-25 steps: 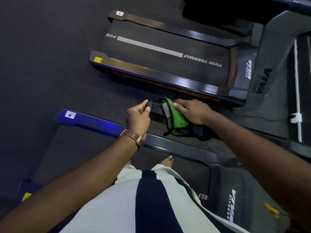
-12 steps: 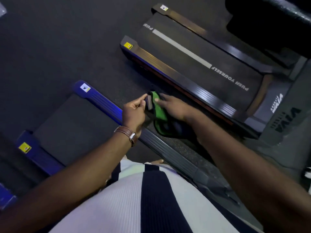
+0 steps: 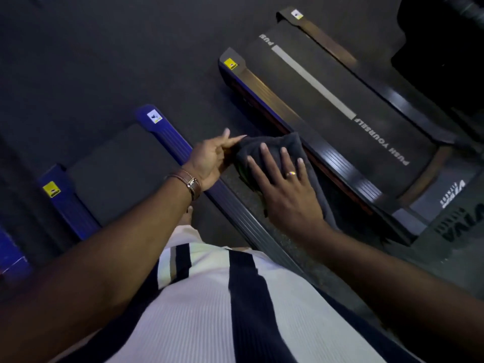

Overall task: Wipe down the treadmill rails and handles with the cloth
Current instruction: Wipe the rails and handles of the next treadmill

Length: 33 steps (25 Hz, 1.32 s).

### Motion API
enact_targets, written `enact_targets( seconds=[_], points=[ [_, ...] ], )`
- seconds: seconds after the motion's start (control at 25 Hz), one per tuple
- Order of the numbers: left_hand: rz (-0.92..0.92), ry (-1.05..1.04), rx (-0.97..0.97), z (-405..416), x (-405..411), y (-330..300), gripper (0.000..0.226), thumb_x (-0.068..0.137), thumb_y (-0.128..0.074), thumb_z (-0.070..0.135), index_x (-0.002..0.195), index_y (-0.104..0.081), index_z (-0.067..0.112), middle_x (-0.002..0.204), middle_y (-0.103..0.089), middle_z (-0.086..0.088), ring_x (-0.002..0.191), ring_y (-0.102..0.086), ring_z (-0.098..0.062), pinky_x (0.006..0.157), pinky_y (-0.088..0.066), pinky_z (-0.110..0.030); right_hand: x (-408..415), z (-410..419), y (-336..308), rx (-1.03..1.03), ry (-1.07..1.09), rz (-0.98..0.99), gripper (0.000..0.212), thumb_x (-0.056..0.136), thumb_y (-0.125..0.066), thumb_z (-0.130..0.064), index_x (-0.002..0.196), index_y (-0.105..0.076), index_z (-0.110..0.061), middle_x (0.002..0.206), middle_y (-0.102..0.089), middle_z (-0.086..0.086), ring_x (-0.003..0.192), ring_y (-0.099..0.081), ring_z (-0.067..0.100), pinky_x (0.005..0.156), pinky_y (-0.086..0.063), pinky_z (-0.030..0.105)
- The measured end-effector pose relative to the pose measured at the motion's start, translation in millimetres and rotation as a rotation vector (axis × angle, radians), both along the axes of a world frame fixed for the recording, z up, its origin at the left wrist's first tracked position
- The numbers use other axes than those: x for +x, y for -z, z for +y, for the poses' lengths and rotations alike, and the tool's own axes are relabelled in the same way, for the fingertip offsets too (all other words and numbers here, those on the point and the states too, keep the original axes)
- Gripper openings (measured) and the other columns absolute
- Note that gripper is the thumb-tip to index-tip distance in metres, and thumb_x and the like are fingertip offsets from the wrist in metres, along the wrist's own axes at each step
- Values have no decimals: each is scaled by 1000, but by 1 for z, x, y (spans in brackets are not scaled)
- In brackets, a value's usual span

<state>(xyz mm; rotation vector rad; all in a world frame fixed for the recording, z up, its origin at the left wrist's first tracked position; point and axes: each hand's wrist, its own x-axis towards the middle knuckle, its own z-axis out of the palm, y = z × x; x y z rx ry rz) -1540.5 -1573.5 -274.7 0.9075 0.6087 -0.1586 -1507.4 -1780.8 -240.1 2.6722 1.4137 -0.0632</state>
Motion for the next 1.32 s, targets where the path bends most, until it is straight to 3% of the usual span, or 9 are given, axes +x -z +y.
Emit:
enact_targets(
  seconds=[0.16,0.28,0.52,0.72,0.92,1.04,1.16,1.24,1.32],
  points=[
    [11,67,-32,9,1,-1,93,90,-16,75,125,-60,1,107,-71,-11,95,-68,-18,84,-51,-31,-22,42,53,-284,-234,-187,58,98,-28,-27,156,-26,-22,165,-8,2,152,-11,31,122,-5,51],
    [12,150,183,22,8,3,91,91,-13,73,122,-65,5,120,-68,-14,120,-59,-23,114,-30,-46,-9,-7,49,-402,-317,-277,49,95,-44,-47,144,-45,-43,161,-22,-11,151,-13,13,120,14,34],
    [-10,153,227,20,4,9,86,95,-13,67,121,-66,4,119,-68,-14,121,-59,-22,116,-28,-44,-11,25,41,-552,-430,-380,48,97,-47,-31,141,-53,-13,157,-35,10,150,-9,33,106,33,60],
    [-21,124,246,13,0,5,82,97,-11,64,119,-67,8,115,-70,-14,116,-62,-21,115,-29,-42,-4,14,48,-401,-348,-210,55,87,-56,-53,139,-52,-37,137,-56,-21,134,-41,-3,115,25,34],
    [20,-76,114,3,-6,9,84,95,-15,67,109,-70,5,99,-74,-11,97,-68,-17,94,-47,-30,10,31,8,-1,-426,-177,48,93,-43,-17,138,-55,-11,155,-40,3,149,-25,22,117,-13,65],
    [-25,-239,-45,-19,-19,21,82,96,-21,65,127,-58,-2,120,-65,-20,114,-62,-28,94,-49,-37,13,35,3,14,-266,26,62,89,-50,-21,150,-38,-21,163,-21,-9,153,-7,21,118,-9,64],
    [-76,-363,-78,-31,-20,25,75,93,-44,60,136,-49,-2,134,-54,-24,128,-50,-35,112,-34,-49,46,100,-14,45,-66,267,35,78,-56,-39,110,-59,-27,127,-56,-3,133,-44,26,104,-39,46],
    [-75,-450,-64,-34,-13,21,78,88,-61,53,140,-42,-1,140,-48,-24,133,-44,-36,115,-29,-52,82,125,-12,10,150,738,29,82,-54,-52,75,-57,-24,85,-60,-1,89,-62,20,74,-45,31],
    [-13,-524,113,-38,-10,13,78,82,-68,47,143,-41,7,142,-49,-13,134,-44,-27,114,-33,-41,104,104,16,38,511,1266,22,99,-47,-29,84,-62,-21,72,-65,-7,69,-67,8,76,-54,28]
  ],
)
